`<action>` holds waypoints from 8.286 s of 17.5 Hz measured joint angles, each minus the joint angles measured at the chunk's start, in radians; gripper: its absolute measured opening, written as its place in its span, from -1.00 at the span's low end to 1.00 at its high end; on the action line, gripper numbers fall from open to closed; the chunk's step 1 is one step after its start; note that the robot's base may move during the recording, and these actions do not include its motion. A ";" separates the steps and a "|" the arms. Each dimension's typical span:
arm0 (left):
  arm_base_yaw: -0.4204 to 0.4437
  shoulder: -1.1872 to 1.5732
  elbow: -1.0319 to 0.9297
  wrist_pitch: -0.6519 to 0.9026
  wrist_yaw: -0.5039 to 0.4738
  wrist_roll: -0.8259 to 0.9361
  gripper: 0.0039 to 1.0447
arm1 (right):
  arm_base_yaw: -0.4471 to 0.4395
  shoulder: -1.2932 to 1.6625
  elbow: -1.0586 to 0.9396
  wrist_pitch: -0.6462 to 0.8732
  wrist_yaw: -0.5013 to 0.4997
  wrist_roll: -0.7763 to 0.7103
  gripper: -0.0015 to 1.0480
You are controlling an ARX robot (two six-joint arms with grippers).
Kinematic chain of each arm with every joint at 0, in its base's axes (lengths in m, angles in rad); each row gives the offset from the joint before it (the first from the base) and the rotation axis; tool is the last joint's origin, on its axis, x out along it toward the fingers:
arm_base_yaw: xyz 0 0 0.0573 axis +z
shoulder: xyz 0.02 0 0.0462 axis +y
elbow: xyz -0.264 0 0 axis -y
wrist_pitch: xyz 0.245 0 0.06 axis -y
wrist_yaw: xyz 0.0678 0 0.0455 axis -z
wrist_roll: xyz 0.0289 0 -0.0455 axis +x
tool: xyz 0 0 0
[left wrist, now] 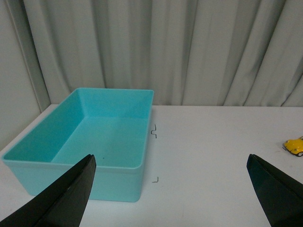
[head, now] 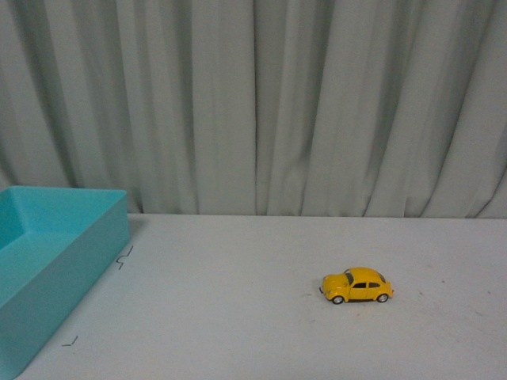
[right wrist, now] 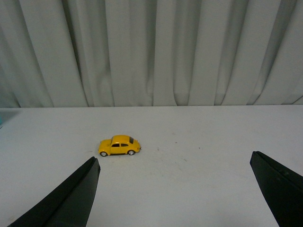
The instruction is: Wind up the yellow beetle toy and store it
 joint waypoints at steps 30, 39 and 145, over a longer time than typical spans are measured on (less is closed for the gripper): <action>0.000 0.000 0.000 -0.002 0.000 0.000 0.88 | 0.000 0.000 0.000 -0.001 0.000 0.000 0.87; 0.000 0.000 0.000 -0.002 0.000 0.000 0.88 | 0.000 0.000 0.000 -0.001 0.000 0.000 0.87; 0.000 0.000 0.000 -0.002 0.000 0.000 0.88 | 0.077 2.186 1.246 -0.452 -0.430 -1.593 -0.21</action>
